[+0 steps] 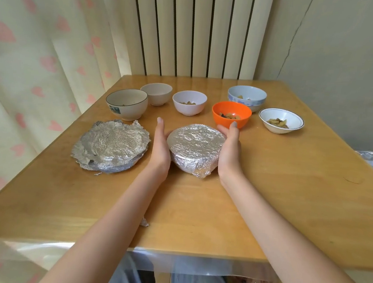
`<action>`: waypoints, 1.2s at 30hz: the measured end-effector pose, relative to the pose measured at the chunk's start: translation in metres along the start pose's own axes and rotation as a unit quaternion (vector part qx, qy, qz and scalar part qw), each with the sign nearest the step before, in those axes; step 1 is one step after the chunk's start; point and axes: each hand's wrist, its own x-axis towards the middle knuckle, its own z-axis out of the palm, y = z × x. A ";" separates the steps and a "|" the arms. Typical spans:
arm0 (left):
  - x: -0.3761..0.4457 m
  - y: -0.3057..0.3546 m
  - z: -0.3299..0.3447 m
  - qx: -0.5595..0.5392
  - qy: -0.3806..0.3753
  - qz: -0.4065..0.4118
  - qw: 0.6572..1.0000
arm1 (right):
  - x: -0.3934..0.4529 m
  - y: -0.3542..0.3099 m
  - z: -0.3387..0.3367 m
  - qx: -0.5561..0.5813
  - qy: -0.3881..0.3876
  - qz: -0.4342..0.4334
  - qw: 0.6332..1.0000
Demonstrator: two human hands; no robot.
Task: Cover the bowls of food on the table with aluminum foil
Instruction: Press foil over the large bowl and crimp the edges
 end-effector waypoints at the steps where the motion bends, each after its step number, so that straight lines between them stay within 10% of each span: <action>1: -0.001 0.001 -0.002 0.003 -0.001 -0.002 1.000 | -0.001 0.000 -0.003 -0.009 0.016 -0.006 1.000; 8: 0.000 0.002 -0.028 0.202 -0.044 0.153 0.966 | -0.013 0.006 -0.060 -0.212 0.002 -0.073 0.975; 11: -0.005 0.021 -0.032 0.393 -0.169 0.269 0.863 | -0.032 0.005 -0.072 -0.273 -0.050 -0.098 0.956; 21: 0.014 0.069 0.027 0.779 -0.347 0.125 0.508 | -0.053 0.013 -0.064 -0.433 -0.086 -0.228 0.868; 36: 0.022 0.056 0.036 0.779 -0.374 0.103 0.493 | -0.035 0.007 -0.070 -0.482 -0.057 -0.326 0.812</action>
